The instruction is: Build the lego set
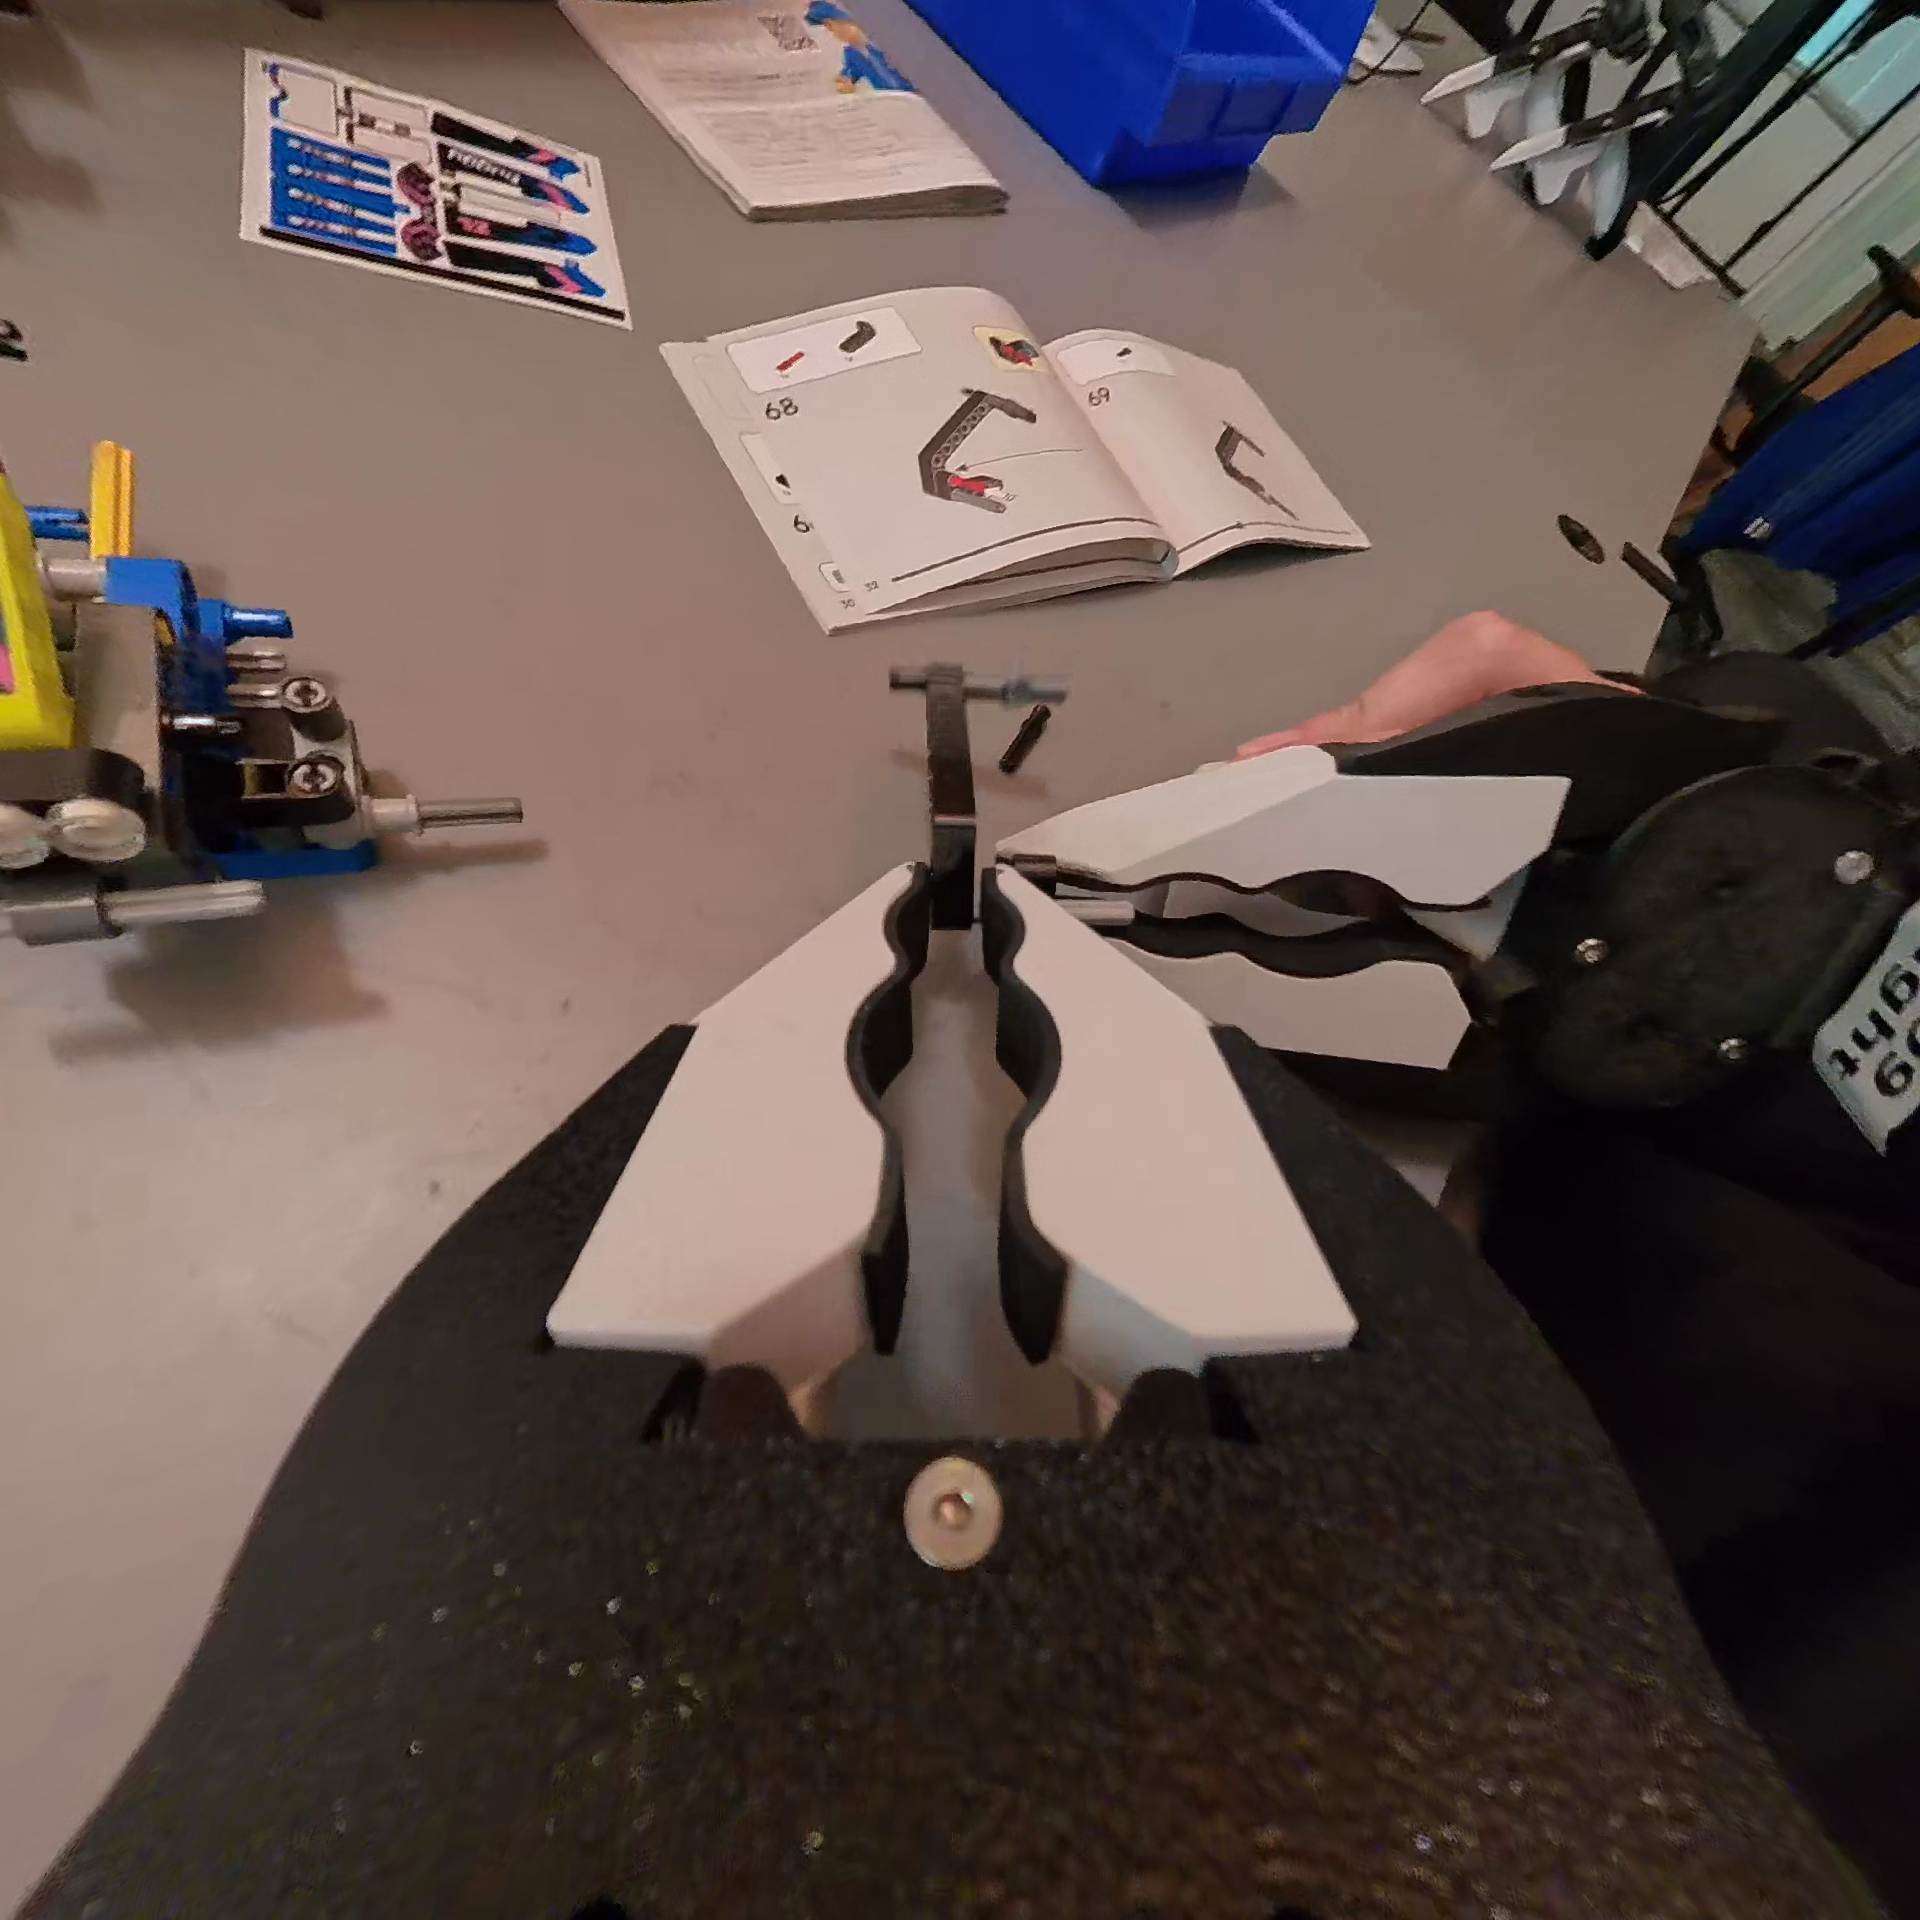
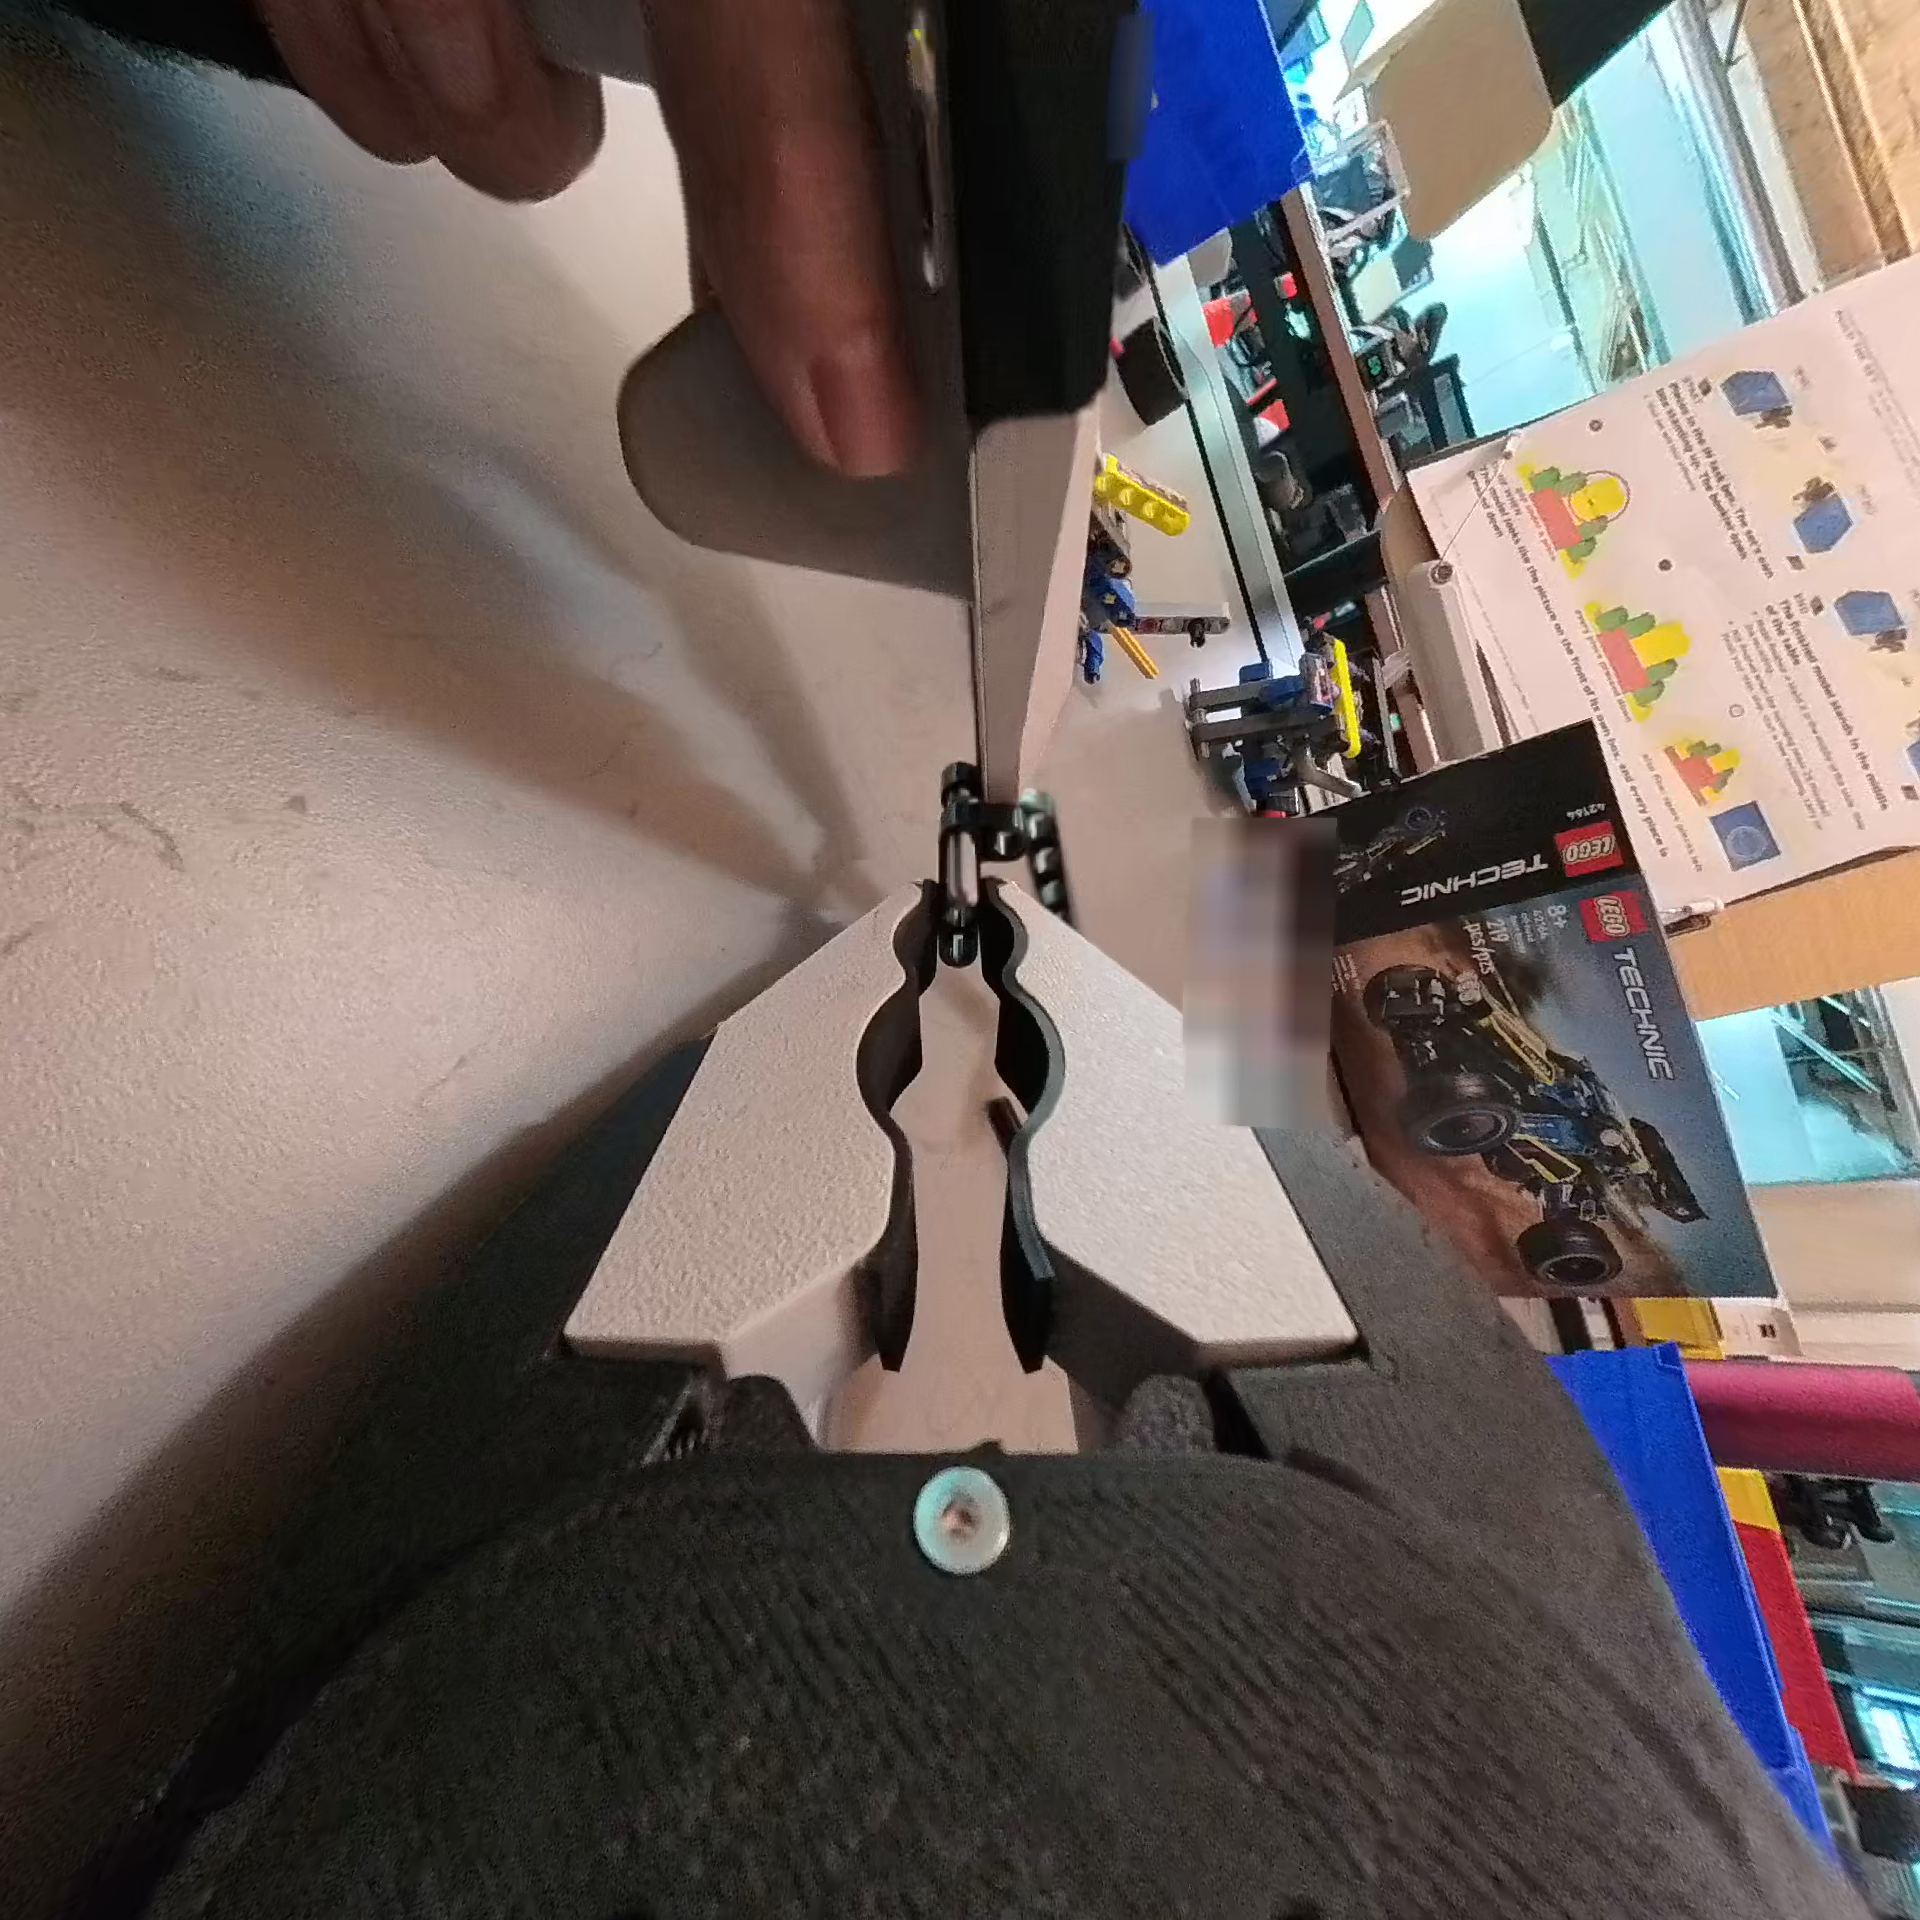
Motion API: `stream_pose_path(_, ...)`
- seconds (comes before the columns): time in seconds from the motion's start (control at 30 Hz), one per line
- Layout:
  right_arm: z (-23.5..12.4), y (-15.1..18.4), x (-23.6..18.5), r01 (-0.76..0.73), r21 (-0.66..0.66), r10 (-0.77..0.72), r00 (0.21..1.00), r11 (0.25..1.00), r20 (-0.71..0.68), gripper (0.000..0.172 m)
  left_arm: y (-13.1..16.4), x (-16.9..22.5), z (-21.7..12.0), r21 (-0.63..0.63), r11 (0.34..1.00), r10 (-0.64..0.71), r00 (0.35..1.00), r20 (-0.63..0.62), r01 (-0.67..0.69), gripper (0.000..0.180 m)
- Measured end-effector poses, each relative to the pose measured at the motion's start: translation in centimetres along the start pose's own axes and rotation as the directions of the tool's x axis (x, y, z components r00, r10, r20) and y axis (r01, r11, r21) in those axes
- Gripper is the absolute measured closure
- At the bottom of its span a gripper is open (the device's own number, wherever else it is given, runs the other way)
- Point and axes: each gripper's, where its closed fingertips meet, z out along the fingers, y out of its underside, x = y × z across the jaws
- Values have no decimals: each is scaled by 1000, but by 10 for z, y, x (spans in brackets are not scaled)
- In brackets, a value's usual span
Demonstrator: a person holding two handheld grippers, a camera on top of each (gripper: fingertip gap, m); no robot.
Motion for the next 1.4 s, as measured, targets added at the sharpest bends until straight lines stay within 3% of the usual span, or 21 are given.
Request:
stream_pose_path(0.03,0,1,2,-9,-1,9,1000,1000,-6,167,-1,1,-1,5,1000,19,1000,-7,-19,172)
stream_pose_path(0.1,-1,-1,1,-20,14,20,1000,1000,-1,167,0,10,-4,6,998,67,995,-68,-67,154)
stream_pose_path(0.27,0,-2,-3,3,13,-3,1000,1000,13,166,6,17,-3,-16,991,131,987,-89,-133,146)
stream_pose_path(0.5,-1,1,-3,-33,3,33,999,999,29,166,7,13,2,-39,994,97,994,-47,-99,147)
stream_pose_path(0.7,0,2,-2,-62,-2,62,997,998,39,166,7,11,2,-30,998,-51,994,-92,49,156)
stream_pose_path(1.0,-4,-2,-3,-85,40,82,994,996,76,165,3,15,2,-3,996,-93,985,-142,94,166)
stream_pose_path(1.17,-11,-3,3,-72,110,61,993,991,97,147,-1,0,-5,13,999,-51,996,-76,52,166)
stream_pose_path(1.4,-12,-6,22,-99,170,95,995,981,31,130,-11,10,-15,62,997,-41,983,-177,53,166)
